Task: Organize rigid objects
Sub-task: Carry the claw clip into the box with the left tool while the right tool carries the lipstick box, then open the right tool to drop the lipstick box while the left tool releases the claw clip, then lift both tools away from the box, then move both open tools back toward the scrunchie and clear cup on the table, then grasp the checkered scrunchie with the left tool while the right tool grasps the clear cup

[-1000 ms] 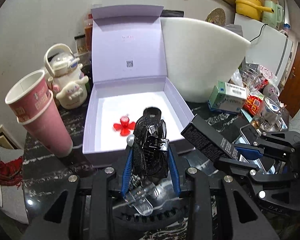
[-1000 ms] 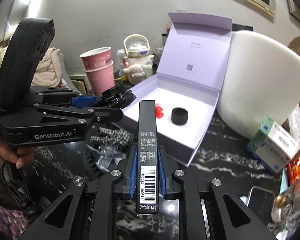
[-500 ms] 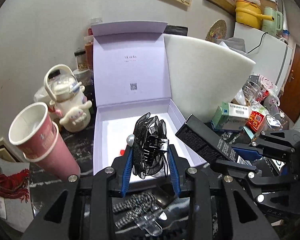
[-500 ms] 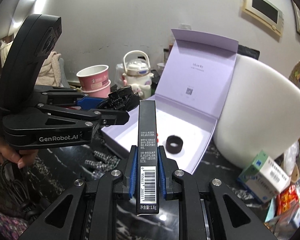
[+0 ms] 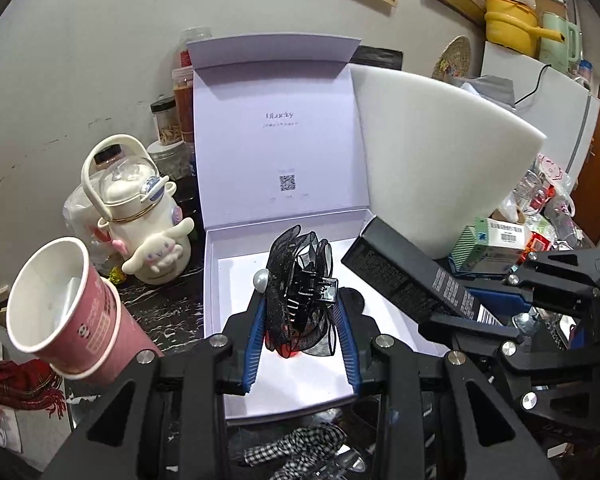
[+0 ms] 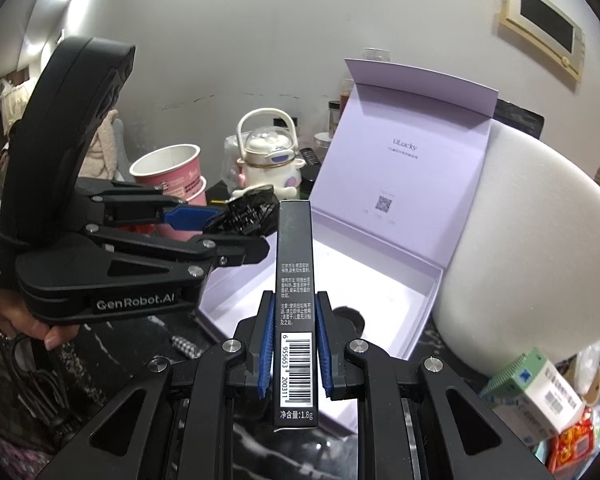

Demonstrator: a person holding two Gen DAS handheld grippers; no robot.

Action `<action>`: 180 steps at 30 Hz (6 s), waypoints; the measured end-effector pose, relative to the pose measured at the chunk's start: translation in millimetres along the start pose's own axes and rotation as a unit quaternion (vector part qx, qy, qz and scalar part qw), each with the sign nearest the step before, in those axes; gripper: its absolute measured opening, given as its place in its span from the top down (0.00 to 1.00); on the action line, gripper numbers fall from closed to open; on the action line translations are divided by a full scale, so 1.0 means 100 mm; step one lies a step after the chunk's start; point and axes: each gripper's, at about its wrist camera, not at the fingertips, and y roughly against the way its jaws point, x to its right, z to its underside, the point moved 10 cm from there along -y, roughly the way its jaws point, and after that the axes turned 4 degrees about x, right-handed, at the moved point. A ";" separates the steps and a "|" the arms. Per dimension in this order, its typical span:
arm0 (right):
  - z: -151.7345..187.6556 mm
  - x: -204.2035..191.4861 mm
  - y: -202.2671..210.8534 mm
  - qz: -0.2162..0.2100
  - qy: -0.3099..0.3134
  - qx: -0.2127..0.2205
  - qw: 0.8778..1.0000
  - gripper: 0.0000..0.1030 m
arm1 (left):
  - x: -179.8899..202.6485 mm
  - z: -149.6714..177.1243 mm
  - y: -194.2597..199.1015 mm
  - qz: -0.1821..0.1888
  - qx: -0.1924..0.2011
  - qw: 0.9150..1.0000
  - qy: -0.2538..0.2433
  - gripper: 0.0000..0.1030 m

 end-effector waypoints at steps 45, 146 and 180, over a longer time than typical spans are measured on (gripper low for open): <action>0.05 0.83 -1.03 0.077 -0.053 -0.062 0.994 0.52 | -0.33 0.13 -1.21 -0.048 -0.089 0.995 -0.005 0.64; 1.46 -0.72 0.36 0.074 -0.144 -0.057 0.985 0.40 | 0.04 1.38 0.55 0.009 -0.062 0.998 0.016 0.27; 1.28 -0.27 -0.38 0.054 -0.143 -0.087 0.984 0.40 | -0.06 1.36 -0.07 0.041 -0.105 0.993 0.026 0.28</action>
